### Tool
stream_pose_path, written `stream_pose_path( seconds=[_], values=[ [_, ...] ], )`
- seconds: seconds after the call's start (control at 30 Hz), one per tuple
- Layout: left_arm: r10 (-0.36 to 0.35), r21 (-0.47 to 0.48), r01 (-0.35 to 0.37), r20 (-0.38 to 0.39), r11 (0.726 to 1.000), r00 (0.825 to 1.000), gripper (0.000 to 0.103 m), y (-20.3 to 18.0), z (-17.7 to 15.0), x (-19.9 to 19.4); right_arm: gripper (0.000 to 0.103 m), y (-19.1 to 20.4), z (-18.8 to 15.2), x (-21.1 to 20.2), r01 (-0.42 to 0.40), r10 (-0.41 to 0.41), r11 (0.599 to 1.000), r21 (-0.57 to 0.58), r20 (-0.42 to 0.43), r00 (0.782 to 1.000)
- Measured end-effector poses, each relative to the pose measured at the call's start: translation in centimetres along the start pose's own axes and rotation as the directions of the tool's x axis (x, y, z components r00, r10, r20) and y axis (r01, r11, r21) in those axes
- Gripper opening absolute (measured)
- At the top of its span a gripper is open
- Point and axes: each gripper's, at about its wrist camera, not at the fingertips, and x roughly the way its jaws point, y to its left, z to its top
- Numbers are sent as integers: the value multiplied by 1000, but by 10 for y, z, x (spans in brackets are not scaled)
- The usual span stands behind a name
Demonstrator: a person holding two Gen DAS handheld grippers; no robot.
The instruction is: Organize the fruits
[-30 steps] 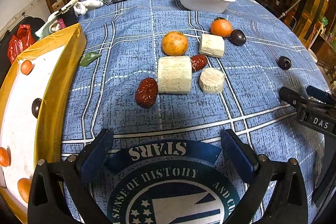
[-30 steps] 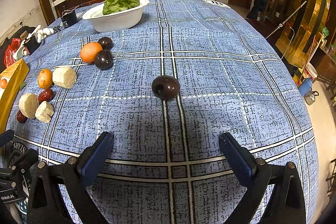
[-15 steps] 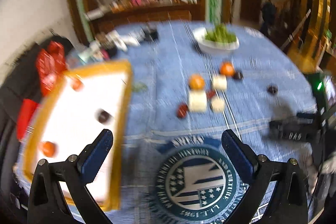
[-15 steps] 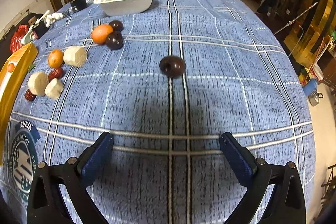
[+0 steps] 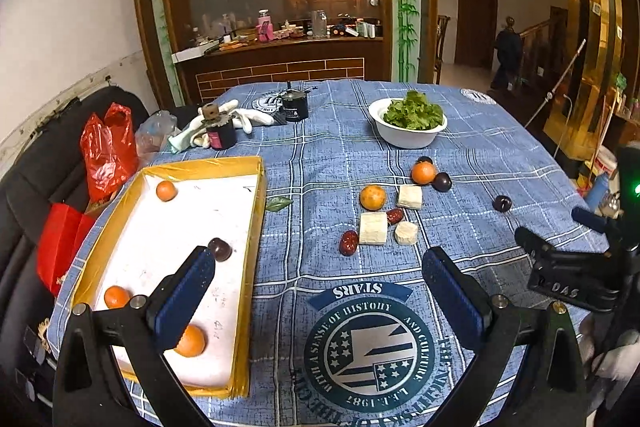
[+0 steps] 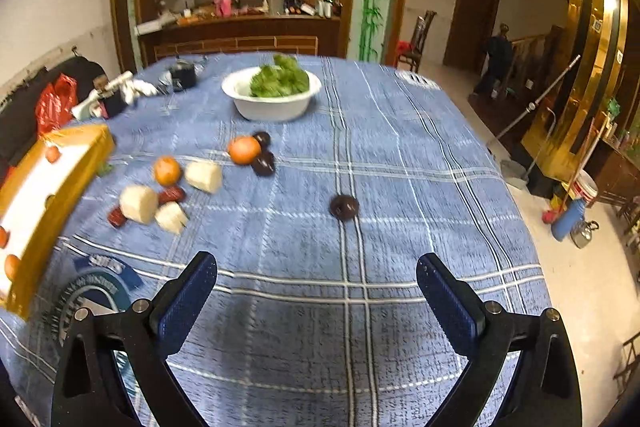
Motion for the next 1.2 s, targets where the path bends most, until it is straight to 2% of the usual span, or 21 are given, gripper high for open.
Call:
stream_pose_path(
  seconds=[0.23, 0.43, 0.6, 0.77, 0.93, 1.13, 1.2],
  values=[
    [16, 18, -16, -24, 1000, 1000, 103, -4, 3, 22, 102, 16, 15, 6, -62, 64, 997, -37, 35, 997],
    [22, 11, -21, -75, 1000, 997, 103, 0, 4, 52, 101, 41, 17, 27, -107, 107, 988, -111, -8, 994],
    [21, 5, -21, -113, 1000, 993, 103, 4, 3, 77, 91, 54, 17, 46, -166, 159, 975, -145, -55, 986],
    [-8, -19, 6, -140, 1000, 990, 103, 19, 5, 93, 80, 68, 15, 63, -207, 190, 961, -186, -106, 976],
    [-74, -62, 64, -162, 996, 984, 73, 42, 10, 104, 78, 70, 15, 73, -240, 219, 953, -186, -130, 967],
    [-135, -125, 111, -205, 986, 969, 71, 53, 11, 119, 77, 83, 26, 93, -314, 293, 939, -143, -155, 944],
    [-161, -148, 130, -220, 980, 962, 71, 55, 12, 124, 72, 89, 29, 99, -332, 308, 933, -140, -165, 937]
  ],
)
